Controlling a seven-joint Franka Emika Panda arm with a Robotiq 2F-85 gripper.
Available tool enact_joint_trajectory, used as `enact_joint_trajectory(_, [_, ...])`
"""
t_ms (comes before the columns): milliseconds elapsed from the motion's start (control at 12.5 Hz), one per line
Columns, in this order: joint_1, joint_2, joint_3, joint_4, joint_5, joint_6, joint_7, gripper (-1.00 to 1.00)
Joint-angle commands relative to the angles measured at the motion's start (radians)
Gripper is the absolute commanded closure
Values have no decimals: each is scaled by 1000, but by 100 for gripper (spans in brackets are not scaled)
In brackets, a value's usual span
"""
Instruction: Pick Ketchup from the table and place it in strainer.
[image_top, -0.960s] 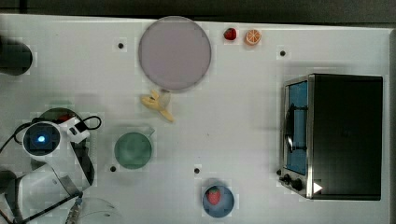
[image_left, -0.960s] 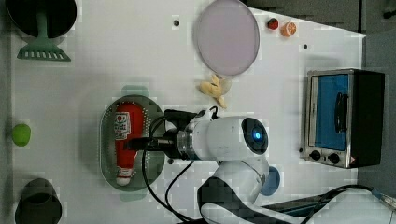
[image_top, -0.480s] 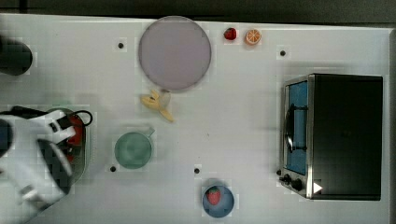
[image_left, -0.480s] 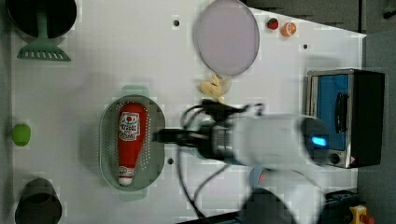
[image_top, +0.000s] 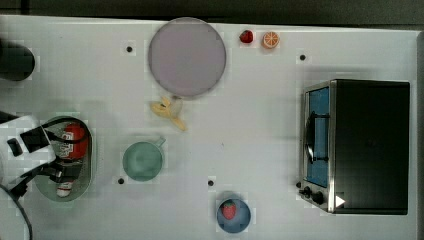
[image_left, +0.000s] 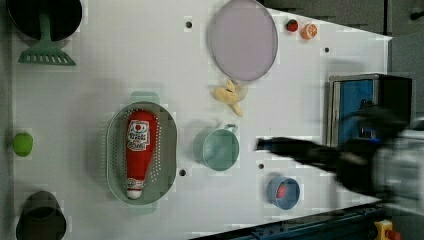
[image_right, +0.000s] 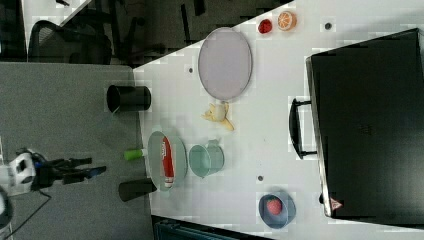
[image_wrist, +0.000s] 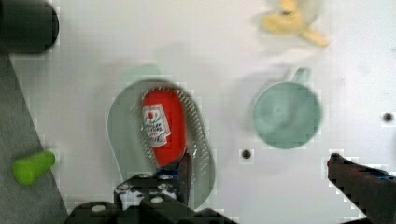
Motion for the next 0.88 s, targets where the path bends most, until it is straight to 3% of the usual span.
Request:
enact_joint_trajectory(80, [-73,23,-126,8,6,-75,50,-100])
enact_joint_trajectory(560, [-107,-2,-405,41,-3,-86,47,-100])
enact_joint_trajectory(880, [-107,-2,-486,41,-52,-104,-48,-100])
